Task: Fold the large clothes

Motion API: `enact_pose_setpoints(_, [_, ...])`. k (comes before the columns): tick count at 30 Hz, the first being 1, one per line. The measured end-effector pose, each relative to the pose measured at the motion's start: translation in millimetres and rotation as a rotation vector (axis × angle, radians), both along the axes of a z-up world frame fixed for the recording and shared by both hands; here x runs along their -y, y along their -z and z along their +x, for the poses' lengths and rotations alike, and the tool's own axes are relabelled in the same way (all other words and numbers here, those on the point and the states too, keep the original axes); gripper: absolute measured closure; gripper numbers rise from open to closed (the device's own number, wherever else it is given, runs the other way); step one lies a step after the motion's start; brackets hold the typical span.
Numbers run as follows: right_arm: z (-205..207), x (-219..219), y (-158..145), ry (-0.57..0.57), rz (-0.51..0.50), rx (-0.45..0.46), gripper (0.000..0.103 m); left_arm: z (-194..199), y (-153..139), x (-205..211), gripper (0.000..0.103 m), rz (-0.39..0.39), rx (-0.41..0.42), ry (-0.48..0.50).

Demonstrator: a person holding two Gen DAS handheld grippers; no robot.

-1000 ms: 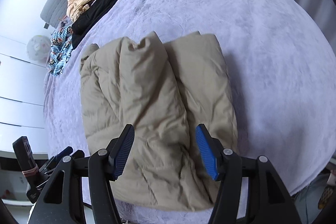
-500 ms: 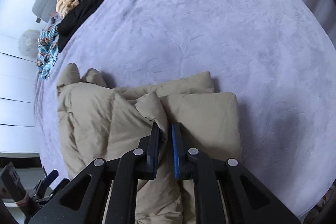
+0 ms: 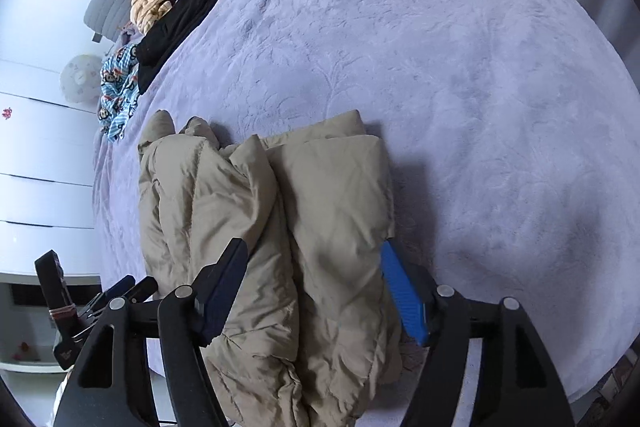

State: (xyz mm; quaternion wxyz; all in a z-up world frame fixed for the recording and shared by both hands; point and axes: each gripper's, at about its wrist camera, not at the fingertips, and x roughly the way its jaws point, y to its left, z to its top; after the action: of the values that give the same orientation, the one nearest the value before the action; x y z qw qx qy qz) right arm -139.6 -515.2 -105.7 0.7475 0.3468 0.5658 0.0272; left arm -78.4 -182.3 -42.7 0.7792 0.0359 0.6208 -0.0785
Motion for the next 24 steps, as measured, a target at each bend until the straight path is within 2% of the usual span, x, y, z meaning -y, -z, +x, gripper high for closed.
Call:
enact_pose_setpoints(2, [-5.4,4.9,3.2,0.011,0.001,-0.011,0.03,0.2,1.2,0.2,0.0,0.0,-0.002,0.002])
enact_pose_setpoints(4, [-10.1,8.9,6.7,0.015,0.006,-0.019,0.026,0.2,2.0,0.9,0.0,0.0,-0.003,0.001])
enact_pose_setpoints(5, [-11.6,10.1,7.6,0.015,0.007,-0.018,0.019,0.0,2.2,1.2,0.0,0.0,-0.003,0.0])
enact_pose_setpoints(8, [-14.0,11.1,9.4,0.005,0.019,-0.009,0.017,-0.1,3.1,1.5,0.0,-0.003,-0.005,-0.004])
enact_pose_setpoints(11, [-14.4,10.2,13.4,-0.011,0.031,-0.009,0.0,-0.2,3.3,1.3,0.0,-0.003,-0.004,-0.004])
enact_pose_setpoints(20, [-16.9,13.3,33.4,-0.012,0.075,-0.045,0.0,1.3,7.0,-3.9,0.0,-0.027,-0.018,-0.012])
enact_pose_setpoints(24, [-18.0,17.1,42.1,0.0,0.107,-0.063,0.0,6.0,13.3,-16.3,0.0,-0.133,-0.077,-0.051])
